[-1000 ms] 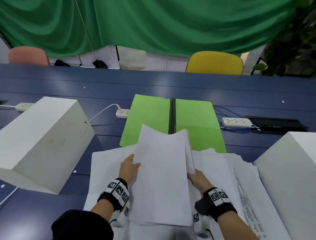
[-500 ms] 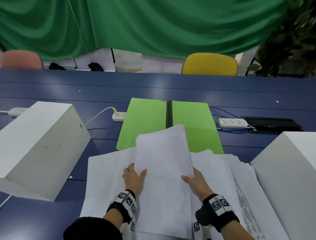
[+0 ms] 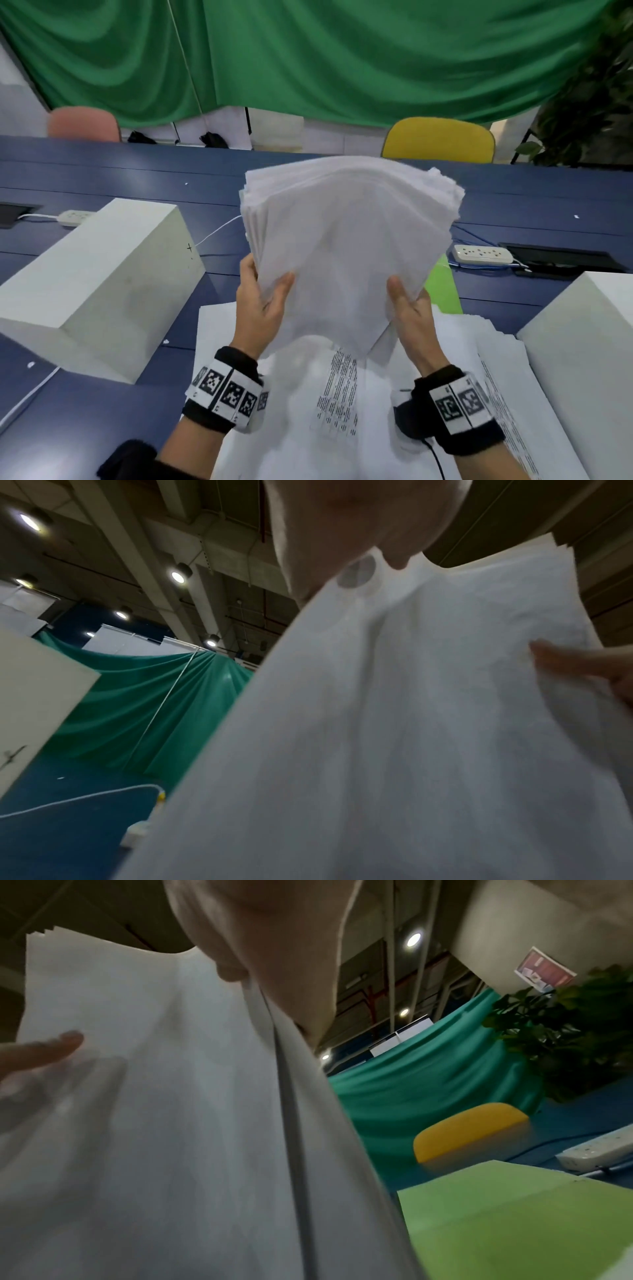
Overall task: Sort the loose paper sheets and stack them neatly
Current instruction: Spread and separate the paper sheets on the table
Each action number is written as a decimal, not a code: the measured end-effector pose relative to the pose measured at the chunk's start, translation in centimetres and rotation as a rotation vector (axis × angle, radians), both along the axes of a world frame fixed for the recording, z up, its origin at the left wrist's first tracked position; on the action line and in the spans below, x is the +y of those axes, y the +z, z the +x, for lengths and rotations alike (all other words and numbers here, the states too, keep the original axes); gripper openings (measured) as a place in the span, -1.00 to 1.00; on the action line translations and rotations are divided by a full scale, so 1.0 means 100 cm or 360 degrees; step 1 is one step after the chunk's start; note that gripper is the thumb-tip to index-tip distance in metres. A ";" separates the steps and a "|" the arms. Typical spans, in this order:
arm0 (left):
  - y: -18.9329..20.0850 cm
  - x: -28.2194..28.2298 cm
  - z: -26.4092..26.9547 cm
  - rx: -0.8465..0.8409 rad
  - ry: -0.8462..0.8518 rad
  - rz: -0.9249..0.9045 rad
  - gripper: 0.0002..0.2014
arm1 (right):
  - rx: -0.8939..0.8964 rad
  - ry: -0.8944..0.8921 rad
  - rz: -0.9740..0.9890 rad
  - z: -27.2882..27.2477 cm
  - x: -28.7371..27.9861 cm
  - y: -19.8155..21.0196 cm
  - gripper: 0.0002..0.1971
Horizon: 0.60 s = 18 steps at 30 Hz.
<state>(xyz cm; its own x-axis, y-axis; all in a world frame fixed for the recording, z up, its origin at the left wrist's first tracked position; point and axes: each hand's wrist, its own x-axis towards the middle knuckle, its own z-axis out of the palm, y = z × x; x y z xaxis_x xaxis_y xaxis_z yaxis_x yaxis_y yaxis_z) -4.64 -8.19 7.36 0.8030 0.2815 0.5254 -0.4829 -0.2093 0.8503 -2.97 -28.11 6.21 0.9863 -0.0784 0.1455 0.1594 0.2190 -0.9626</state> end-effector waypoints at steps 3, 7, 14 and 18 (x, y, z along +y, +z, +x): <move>-0.012 0.012 -0.008 0.0004 0.0022 -0.0065 -0.60 | 0.0003 0.0042 -0.0020 -0.002 0.006 -0.005 -0.12; -0.019 0.026 -0.011 -0.0035 0.0122 -0.0214 -0.43 | -0.0019 0.0092 0.0053 0.004 0.009 -0.013 -0.08; -0.035 0.024 -0.005 0.0170 0.0195 -0.0198 -0.45 | 0.0064 0.0117 0.0034 0.017 0.016 -0.017 -0.16; -0.052 0.016 -0.003 0.0329 0.0194 -0.0314 -0.46 | 0.0236 0.0094 -0.0121 0.016 0.017 -0.040 -0.80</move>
<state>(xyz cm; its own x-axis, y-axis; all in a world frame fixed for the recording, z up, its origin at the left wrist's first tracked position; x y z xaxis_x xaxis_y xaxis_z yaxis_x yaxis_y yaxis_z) -4.98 -6.62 2.14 0.8413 0.4625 0.2801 -0.2770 -0.0762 0.9578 -1.35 -26.45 2.26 0.9999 -0.0139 0.0016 0.0036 0.1493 -0.9888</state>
